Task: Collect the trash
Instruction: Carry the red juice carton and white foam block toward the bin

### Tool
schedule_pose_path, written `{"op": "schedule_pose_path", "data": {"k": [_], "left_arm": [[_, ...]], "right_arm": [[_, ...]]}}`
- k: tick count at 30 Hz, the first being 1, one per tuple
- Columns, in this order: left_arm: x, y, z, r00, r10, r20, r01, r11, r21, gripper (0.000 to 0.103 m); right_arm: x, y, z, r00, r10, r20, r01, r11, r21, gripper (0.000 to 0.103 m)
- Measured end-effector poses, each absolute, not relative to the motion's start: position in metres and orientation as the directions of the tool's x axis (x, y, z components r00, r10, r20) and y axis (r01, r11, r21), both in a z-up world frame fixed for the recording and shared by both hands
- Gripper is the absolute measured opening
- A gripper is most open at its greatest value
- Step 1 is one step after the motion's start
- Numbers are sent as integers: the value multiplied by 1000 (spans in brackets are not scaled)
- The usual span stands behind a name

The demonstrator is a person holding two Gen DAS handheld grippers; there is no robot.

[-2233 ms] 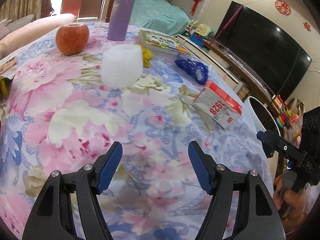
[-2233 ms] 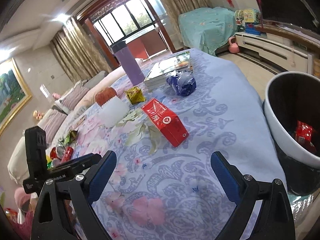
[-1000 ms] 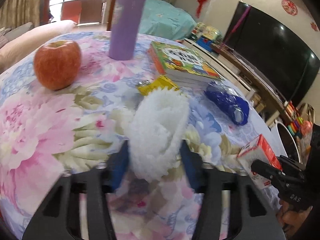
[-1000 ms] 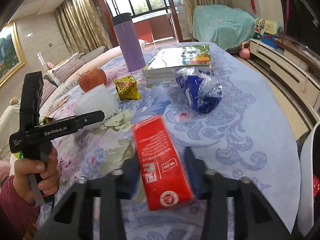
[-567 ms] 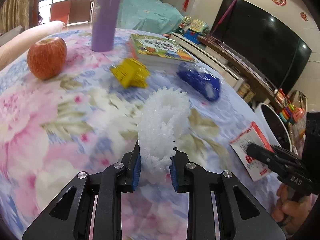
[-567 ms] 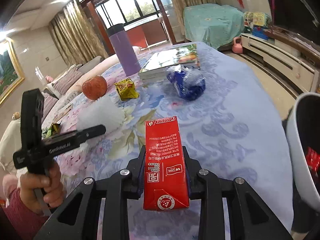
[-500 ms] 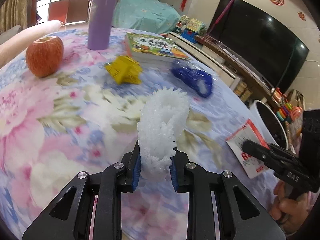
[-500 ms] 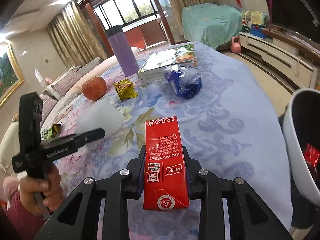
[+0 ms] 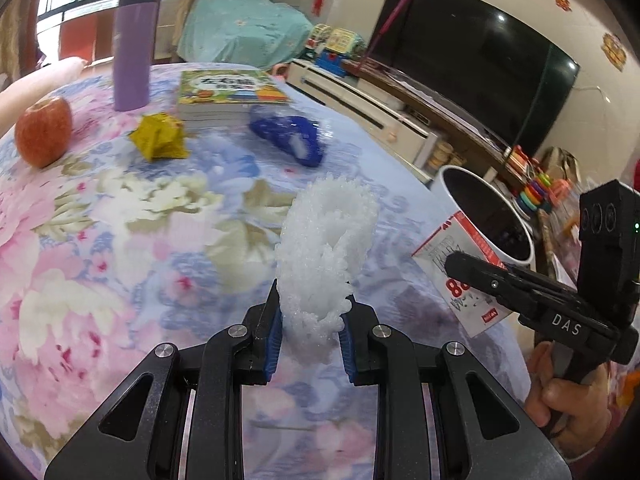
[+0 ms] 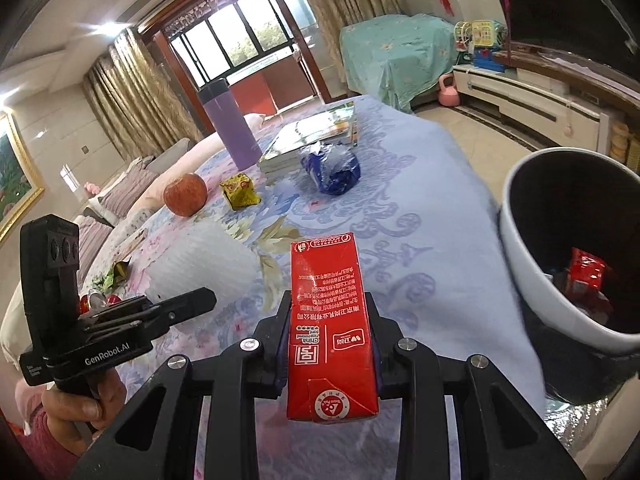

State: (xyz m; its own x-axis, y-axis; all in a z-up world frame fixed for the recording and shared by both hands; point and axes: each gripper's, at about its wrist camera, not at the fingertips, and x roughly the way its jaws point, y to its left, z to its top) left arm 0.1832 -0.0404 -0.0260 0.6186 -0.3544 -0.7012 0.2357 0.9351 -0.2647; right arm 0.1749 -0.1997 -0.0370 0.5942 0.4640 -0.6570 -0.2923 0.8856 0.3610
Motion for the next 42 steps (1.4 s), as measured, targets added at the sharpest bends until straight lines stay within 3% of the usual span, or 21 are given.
{"op": "schedule_pose_path", "data": {"k": [8,16,19,21,42], "left_arm": [[178,-55,-24,614,-356,-705,260,934,-246,23],[172,-58,-29,602,-345,-720,255,938,-236,23],[171,-63,-30,596,-347,-724,263,936,-232,23],[170,-66,-29,595,-350,-724,271,935,-229,23],[177,-141,-5,577,-397,-714,406,898,-170,23]], "right_arm": [[169,-209,-46,586,427,-688,-265,904,335,31],[159,-216,-58,570,430,-700,-255,903,347,42],[152,-218,-59,581,412,-702,-250,911,328,38],[150,-221,-60,580,415,-701,-249,910,332,30],[138,-293,-24,697,360,-619,-152,919,363,30]]}}
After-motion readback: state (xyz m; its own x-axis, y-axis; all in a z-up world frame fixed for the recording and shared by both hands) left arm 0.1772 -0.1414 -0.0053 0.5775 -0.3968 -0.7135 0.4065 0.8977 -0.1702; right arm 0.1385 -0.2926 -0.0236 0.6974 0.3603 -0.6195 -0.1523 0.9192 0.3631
